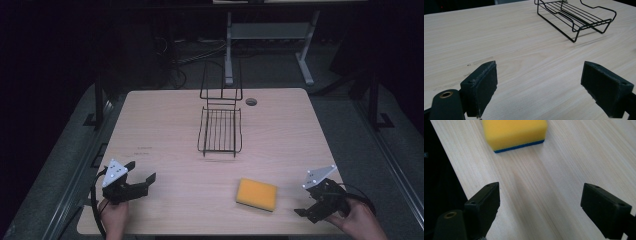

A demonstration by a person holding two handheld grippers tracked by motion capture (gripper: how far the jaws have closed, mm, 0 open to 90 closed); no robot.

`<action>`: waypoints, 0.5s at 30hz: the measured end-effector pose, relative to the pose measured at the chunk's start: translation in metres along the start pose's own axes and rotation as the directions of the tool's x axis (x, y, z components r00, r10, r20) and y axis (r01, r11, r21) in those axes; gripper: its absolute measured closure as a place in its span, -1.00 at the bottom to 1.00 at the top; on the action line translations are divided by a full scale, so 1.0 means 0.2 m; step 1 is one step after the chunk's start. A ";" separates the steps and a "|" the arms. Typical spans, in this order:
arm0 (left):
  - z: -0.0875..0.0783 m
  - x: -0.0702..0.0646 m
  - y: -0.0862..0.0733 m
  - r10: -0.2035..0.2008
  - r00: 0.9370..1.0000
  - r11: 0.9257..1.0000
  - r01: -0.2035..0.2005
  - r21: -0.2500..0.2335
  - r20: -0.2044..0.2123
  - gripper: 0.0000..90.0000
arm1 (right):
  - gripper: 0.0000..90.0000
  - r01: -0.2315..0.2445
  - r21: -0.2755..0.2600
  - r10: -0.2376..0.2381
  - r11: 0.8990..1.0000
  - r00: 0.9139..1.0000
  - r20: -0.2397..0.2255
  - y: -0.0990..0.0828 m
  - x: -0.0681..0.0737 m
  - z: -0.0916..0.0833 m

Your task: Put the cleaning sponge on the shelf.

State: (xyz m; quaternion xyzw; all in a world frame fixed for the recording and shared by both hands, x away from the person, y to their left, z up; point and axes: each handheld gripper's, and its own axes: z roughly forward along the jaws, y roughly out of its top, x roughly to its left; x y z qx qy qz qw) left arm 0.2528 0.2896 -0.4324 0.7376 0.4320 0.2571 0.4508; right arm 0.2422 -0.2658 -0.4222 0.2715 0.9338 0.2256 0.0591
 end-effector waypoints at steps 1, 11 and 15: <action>0.00 0.00 0.00 0.002 1.000 1.000 -0.002 0.000 0.000 -0.71 | -0.65 -0.002 0.004 0.002 1.000 1.000 -0.001 0.00 0.00 0.00; -0.01 0.01 0.00 -0.005 1.000 1.000 0.005 -0.007 0.005 -0.71 | -0.66 0.024 0.031 -0.024 0.999 1.000 0.001 0.04 0.03 -0.04; -0.01 0.02 -0.01 -0.013 1.000 1.000 0.013 -0.015 0.003 -0.71 | -0.66 0.043 0.037 -0.042 0.998 0.999 -0.007 0.08 0.04 -0.06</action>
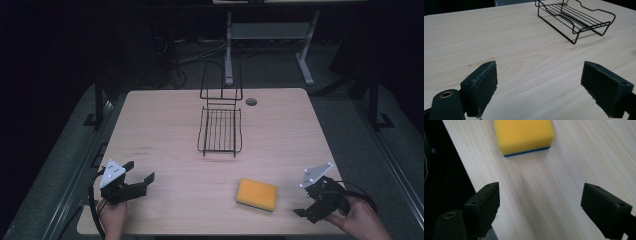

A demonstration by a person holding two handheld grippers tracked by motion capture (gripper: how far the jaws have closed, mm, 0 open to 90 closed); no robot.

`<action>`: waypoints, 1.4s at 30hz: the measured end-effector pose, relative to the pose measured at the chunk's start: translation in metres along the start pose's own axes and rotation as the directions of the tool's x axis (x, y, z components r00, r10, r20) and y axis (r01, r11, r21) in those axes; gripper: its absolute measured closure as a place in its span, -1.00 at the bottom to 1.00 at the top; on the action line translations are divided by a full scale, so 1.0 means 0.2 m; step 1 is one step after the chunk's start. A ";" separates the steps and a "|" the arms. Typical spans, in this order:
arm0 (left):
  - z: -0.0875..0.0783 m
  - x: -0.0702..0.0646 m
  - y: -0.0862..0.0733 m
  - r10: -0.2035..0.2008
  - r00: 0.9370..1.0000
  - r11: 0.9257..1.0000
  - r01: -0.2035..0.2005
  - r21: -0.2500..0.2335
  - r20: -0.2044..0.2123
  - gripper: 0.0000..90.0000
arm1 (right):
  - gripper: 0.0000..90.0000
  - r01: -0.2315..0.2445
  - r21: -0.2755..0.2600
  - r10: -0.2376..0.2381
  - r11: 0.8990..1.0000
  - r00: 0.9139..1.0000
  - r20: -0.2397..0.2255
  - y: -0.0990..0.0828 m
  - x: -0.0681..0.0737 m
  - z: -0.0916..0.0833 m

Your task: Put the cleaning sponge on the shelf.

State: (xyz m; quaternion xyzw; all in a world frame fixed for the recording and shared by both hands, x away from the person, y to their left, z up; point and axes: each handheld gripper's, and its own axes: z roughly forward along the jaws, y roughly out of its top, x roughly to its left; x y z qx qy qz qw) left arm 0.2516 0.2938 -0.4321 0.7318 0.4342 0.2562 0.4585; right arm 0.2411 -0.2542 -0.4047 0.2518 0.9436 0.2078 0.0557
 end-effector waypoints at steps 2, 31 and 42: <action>0.00 0.00 0.00 0.009 1.000 1.000 -0.009 0.007 0.000 -0.71 | -0.66 0.008 0.008 -0.008 1.000 1.000 -0.001 0.02 0.00 0.00; -0.01 0.01 0.00 -0.007 1.000 1.000 0.007 -0.006 0.000 -0.71 | -0.67 0.166 0.102 -0.158 0.981 0.984 -0.086 0.42 0.06 0.18; -0.01 0.02 0.00 -0.009 1.000 1.000 0.009 -0.010 0.000 -0.71 | -0.67 0.189 0.123 -0.177 0.974 0.979 -0.105 0.49 0.07 0.24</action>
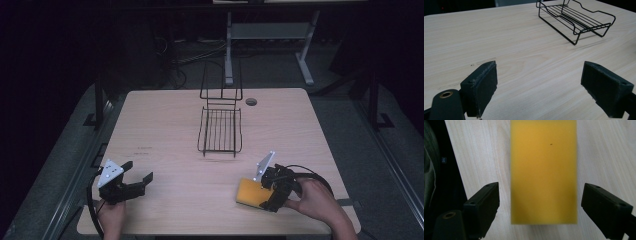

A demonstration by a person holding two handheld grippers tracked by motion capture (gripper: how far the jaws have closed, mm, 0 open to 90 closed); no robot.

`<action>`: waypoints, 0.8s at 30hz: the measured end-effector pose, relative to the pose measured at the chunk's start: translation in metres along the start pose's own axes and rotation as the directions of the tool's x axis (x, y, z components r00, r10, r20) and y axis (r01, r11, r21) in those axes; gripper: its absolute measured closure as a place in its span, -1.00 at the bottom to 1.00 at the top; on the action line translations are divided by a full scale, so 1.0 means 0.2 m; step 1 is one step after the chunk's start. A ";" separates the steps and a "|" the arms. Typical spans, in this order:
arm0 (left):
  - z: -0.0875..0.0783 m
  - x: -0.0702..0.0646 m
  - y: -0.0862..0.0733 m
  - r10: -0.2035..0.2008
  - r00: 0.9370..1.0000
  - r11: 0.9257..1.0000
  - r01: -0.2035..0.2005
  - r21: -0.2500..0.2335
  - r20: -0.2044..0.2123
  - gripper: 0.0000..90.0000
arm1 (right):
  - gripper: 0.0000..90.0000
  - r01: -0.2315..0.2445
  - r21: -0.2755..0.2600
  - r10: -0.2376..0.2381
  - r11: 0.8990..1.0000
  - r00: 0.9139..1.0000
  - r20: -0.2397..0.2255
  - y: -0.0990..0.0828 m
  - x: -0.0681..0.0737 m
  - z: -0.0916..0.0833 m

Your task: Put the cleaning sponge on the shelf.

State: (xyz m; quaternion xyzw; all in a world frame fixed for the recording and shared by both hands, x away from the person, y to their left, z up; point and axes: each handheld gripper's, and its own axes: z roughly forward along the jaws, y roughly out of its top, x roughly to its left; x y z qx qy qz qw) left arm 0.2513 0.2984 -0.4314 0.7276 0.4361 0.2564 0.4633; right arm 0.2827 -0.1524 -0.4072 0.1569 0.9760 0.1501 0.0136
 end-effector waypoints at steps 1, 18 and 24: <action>0.00 0.00 0.00 -0.005 1.000 1.000 0.005 -0.002 0.000 -0.71 | -0.67 0.000 0.002 0.000 1.000 1.000 0.000 0.00 0.00 0.00; -0.01 0.01 0.00 -0.011 1.000 1.000 0.011 -0.007 -0.002 -0.71 | -0.67 0.009 0.036 -0.009 0.999 1.000 -0.008 0.07 -0.01 0.07; -0.01 0.01 0.00 -0.013 1.000 1.000 0.013 -0.008 -0.001 -0.71 | -0.67 0.019 0.046 -0.018 0.999 1.000 -0.007 0.09 -0.01 0.09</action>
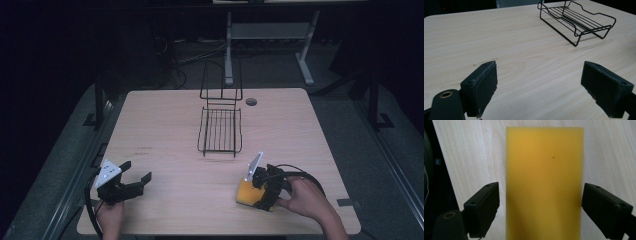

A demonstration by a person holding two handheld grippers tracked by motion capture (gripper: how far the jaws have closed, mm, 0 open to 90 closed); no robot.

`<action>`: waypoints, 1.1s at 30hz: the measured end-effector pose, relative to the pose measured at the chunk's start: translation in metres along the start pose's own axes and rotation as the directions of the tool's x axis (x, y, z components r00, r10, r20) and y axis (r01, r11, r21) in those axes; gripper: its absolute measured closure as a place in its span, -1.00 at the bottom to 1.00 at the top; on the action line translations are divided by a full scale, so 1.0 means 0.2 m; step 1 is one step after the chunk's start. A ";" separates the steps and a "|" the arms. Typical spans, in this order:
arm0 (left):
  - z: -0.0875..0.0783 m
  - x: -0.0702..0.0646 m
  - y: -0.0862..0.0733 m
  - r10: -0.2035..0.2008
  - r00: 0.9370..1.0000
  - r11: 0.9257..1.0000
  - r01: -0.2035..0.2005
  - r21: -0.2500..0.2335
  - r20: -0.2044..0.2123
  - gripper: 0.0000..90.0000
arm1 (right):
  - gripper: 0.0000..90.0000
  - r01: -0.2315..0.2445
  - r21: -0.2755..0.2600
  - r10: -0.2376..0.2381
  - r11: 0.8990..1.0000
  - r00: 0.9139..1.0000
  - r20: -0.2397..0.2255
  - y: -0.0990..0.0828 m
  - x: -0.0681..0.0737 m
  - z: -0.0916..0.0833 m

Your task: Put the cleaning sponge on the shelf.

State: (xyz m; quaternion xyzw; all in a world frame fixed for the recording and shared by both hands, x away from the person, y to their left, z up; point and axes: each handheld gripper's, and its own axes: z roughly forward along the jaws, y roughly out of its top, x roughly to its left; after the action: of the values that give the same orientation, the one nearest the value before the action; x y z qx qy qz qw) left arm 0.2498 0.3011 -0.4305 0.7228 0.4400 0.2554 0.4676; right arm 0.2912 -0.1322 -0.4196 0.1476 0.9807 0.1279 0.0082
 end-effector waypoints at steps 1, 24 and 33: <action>0.00 0.00 0.00 0.001 1.000 1.000 -0.001 0.000 0.000 -0.71 | -0.67 0.001 0.006 -0.001 1.000 1.000 0.000 0.01 0.00 0.01; -0.01 0.01 0.00 -0.005 1.000 1.000 0.005 -0.004 0.000 -0.71 | -0.66 0.012 0.069 -0.012 0.998 1.000 0.004 0.05 0.00 0.10; -0.01 0.01 0.00 -0.007 1.000 1.000 0.007 -0.006 -0.001 -0.71 | -0.57 0.017 0.070 -0.016 0.997 1.000 -0.006 0.06 0.00 0.13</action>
State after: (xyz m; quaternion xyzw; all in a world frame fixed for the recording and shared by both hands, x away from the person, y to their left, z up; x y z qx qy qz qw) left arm 0.2493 0.3033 -0.4300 0.7198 0.4419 0.2555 0.4705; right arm 0.2966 -0.1153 -0.4413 0.1393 0.9858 0.0936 0.0013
